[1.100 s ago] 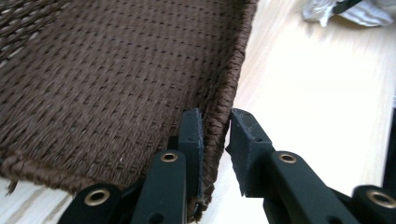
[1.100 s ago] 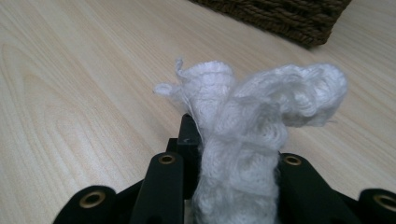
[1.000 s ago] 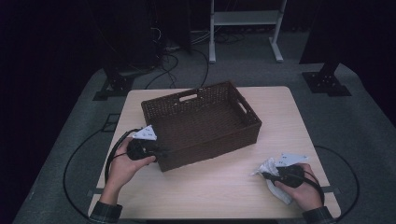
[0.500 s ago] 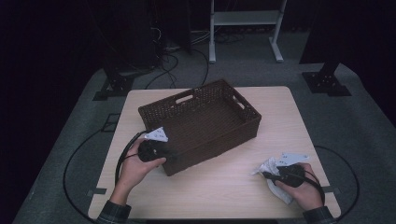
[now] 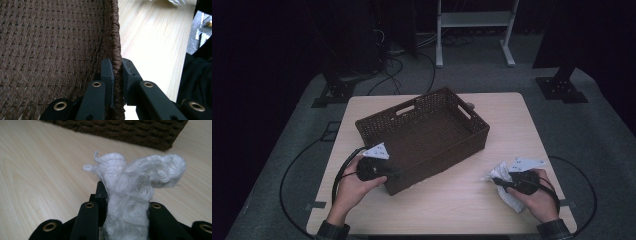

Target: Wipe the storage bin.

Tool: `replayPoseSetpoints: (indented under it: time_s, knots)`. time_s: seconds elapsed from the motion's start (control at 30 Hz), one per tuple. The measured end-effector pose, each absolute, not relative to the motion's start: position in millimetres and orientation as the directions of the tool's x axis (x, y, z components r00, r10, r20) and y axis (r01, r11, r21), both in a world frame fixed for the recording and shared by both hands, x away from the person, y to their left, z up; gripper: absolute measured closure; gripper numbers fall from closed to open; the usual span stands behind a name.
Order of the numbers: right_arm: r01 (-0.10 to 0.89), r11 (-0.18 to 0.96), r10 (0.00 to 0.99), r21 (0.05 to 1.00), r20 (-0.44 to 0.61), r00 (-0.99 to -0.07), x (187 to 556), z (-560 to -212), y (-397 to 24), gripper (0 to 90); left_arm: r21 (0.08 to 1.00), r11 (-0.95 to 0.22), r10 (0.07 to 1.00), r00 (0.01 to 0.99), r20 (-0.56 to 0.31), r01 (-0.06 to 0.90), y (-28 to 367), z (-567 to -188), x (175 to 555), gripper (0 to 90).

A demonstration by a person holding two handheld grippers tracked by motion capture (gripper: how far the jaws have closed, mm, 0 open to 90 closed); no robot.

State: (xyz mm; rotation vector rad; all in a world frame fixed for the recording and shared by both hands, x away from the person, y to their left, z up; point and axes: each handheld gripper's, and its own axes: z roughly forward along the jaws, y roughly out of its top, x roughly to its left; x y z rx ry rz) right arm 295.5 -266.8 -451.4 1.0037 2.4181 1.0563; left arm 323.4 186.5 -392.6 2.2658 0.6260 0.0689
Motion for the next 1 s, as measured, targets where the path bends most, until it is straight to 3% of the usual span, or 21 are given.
replayPoseSetpoints:
  time_s: [1.0]
  knots:
    - [0.473,0.421,0.725,0.774,0.027,-0.688,367.3,-395.5,-258.4,73.3,0.699,-0.574,0.465,0.872,-0.152,0.427,186.5,-394.6,323.6,80.2]
